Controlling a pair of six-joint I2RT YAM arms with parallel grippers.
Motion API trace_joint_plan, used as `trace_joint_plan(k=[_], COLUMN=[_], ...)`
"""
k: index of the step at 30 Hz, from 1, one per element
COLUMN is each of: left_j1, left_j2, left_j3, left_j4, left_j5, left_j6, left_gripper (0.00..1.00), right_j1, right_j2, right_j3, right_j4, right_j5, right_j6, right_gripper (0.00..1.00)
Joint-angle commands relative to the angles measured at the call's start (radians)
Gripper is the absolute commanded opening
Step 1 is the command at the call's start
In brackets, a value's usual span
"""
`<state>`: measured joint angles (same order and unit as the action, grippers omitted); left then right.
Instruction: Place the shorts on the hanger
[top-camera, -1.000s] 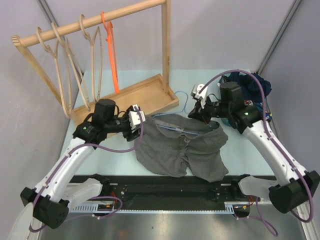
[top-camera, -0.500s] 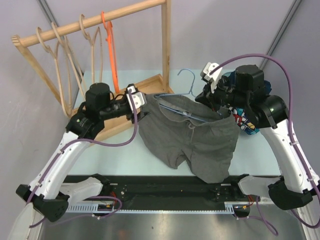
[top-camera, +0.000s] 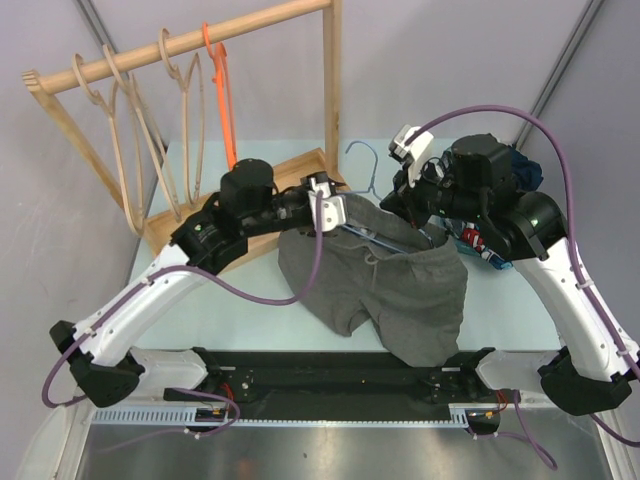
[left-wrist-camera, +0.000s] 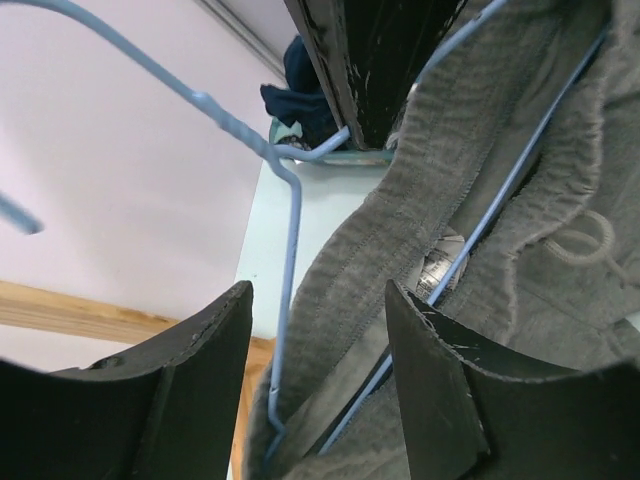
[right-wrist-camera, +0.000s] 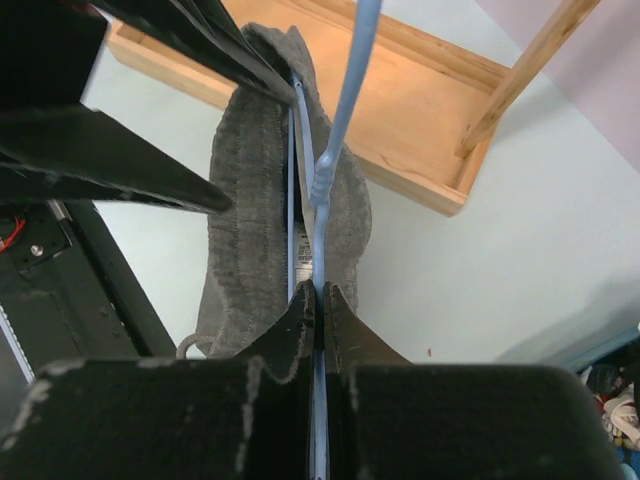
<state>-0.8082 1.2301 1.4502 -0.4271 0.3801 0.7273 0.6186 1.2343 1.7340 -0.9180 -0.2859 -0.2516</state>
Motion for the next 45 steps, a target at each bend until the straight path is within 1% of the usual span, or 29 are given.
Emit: trace_joint_plan(k=[1,5,8,11,12,14,15,16,19,21,22,24,25,28,29,30,31,32,34,35,36,38,39,40,42,43,44,45], left_j1=[-0.025,-0.036,-0.04,-0.04,-0.04,-0.036,-0.032,-0.019,0.01,0.024,0.032,0.033,0.035,0.041,0.041,0.041,0.043,0.043,0.049,0.052,0.055,0.058,0.067,0.072,0.09,0.095,0.099,0.106], left_j2=[0.023,0.048,0.063,0.072,0.071,0.068,0.066,0.065,0.074,0.08,0.078,0.08,0.085,0.1,0.101,0.104,0.108,0.109,0.115,0.115,0.118,0.132,0.137,0.149,0.161,0.164,0.167,0.167], left_j3=[0.018,0.015,0.015,0.019,0.016,0.015,0.013,0.019,0.062,0.081,0.084,0.085,0.093,0.116,0.118,0.125,0.13,0.136,0.15,0.153,0.162,0.177,0.194,0.203,0.228,0.236,0.245,0.252], left_j4=[0.082,0.142,0.168,0.178,0.188,0.198,0.206,0.209,0.208,0.2,0.203,0.205,0.203,0.192,0.197,0.206,0.206,0.205,0.208,0.208,0.208,0.2,0.199,0.198,0.197,0.197,0.197,0.2], left_j5=[-0.096,-0.155,-0.188,-0.182,-0.182,-0.181,-0.181,-0.17,-0.139,-0.103,-0.092,-0.081,-0.086,-0.073,-0.07,-0.069,-0.066,-0.066,-0.043,-0.032,-0.027,-0.018,-0.017,-0.015,-0.01,-0.013,-0.01,-0.009], left_j6=[0.044,0.049,0.044,0.035,0.031,0.026,0.023,0.015,-0.018,-0.034,-0.035,-0.031,-0.031,-0.043,-0.046,-0.054,-0.055,-0.057,-0.058,-0.06,-0.062,-0.068,-0.083,-0.095,-0.13,-0.144,-0.153,-0.172], left_gripper=[0.59,0.57,0.52,0.36,0.2,0.05,0.0,0.0,0.0,0.0,0.0,0.0,0.0,0.0,0.0,0.0,0.01,0.0,0.0,0.0,0.0,0.0,0.0,0.0,0.0,0.02,0.09,0.13], right_j1=[0.006,0.009,0.01,0.01,0.01,0.007,0.004,0.0,-0.039,-0.091,-0.103,-0.123,-0.126,-0.126,-0.126,-0.126,-0.126,-0.126,-0.126,-0.126,-0.125,-0.128,-0.128,-0.128,-0.129,-0.129,-0.132,-0.132], right_j2=[-0.015,-0.027,-0.027,-0.03,-0.03,-0.035,-0.038,-0.041,-0.073,-0.108,-0.12,-0.137,-0.137,-0.134,-0.133,-0.13,-0.127,-0.125,-0.116,-0.114,-0.111,-0.108,-0.108,-0.108,-0.11,-0.11,-0.107,-0.101], right_j3=[0.03,0.01,0.01,0.009,0.009,0.009,0.01,0.007,-0.034,-0.077,-0.091,-0.111,-0.113,-0.116,-0.122,-0.128,-0.131,-0.131,-0.133,-0.134,-0.134,-0.134,-0.133,-0.128,-0.122,-0.116,-0.107,-0.099], right_j4=[0.119,0.149,0.153,0.153,0.153,0.148,0.134,0.128,0.126,0.136,0.139,0.14,0.136,0.122,0.123,0.125,0.13,0.133,0.131,0.136,0.142,0.16,0.166,0.186,0.214,0.235,0.284,0.309], right_j5=[-0.05,-0.098,-0.121,-0.131,-0.131,-0.136,-0.136,-0.133,-0.116,-0.119,-0.136,-0.142,-0.154,-0.165,-0.17,-0.174,-0.176,-0.176,-0.176,-0.176,-0.182,-0.188,-0.197,-0.197,-0.2,-0.194,-0.187,-0.168], right_j6=[0.067,0.072,0.077,0.078,0.078,0.074,0.068,0.066,0.072,0.083,0.086,0.08,0.078,0.078,0.075,0.074,0.071,0.069,0.06,0.052,0.051,0.045,0.046,0.049,0.075,0.089,0.101,0.123], right_gripper=[0.0,0.0,0.0,0.0,0.0,0.0,0.02,0.2,0.51,0.59,0.6,0.56,0.52,0.51,0.48,0.41,0.38,0.38,0.41,0.41,0.37,0.22,0.02,0.0,0.0,0.0,0.0,0.0])
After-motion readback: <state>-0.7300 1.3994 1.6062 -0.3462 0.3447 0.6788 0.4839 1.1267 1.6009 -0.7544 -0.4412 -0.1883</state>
